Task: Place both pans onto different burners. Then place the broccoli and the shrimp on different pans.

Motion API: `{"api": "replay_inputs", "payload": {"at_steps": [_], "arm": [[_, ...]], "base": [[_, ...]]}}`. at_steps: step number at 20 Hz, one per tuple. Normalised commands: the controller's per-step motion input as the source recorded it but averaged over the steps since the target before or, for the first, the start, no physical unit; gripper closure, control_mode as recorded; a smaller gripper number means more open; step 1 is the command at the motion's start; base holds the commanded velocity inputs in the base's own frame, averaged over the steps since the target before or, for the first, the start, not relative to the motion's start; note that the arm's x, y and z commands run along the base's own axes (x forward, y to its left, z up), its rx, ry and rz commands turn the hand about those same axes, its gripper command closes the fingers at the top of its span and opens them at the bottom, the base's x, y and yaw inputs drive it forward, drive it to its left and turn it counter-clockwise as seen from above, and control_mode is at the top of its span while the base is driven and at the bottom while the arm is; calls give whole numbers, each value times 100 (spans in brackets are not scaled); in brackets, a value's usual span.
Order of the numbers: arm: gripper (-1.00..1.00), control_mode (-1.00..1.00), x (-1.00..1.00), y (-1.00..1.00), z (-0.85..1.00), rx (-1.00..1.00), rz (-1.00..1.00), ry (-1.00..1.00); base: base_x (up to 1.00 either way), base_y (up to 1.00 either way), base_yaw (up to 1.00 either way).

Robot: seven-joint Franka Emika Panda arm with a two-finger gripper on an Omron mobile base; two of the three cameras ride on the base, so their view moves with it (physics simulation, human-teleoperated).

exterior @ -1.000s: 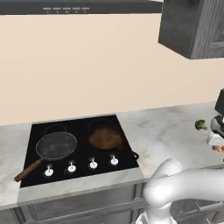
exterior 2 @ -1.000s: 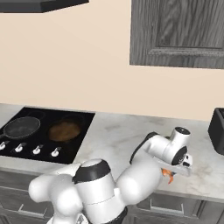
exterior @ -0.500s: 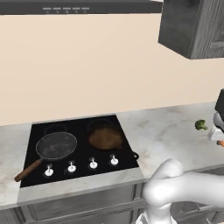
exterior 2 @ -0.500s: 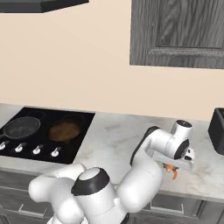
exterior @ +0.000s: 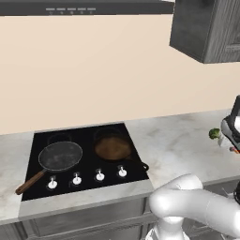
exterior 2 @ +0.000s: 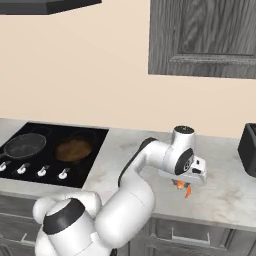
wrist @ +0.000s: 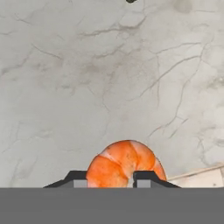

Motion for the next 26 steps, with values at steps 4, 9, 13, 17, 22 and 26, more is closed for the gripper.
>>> {"api": "replay_inputs", "payload": {"at_steps": [4, 9, 13, 17, 22, 26], "arm": [[100, -100, -22, 72, 62, -4, 0, -4], [100, -100, -20, 83, 60, -2, 0, -1], [100, -100, -4, 98, 41, 0, 1, -2], [100, -100, 0, 100, 22, 0, 2, -4], [100, -100, 9, 100, 18, 0, 5, -3], [100, -100, 21, 100, 23, -1, 7, 0]], "base": [[0, 0, 0], [0, 0, 0], [0, 0, 0], [0, 0, 0], [0, 0, 0], [0, 0, 0]]}}
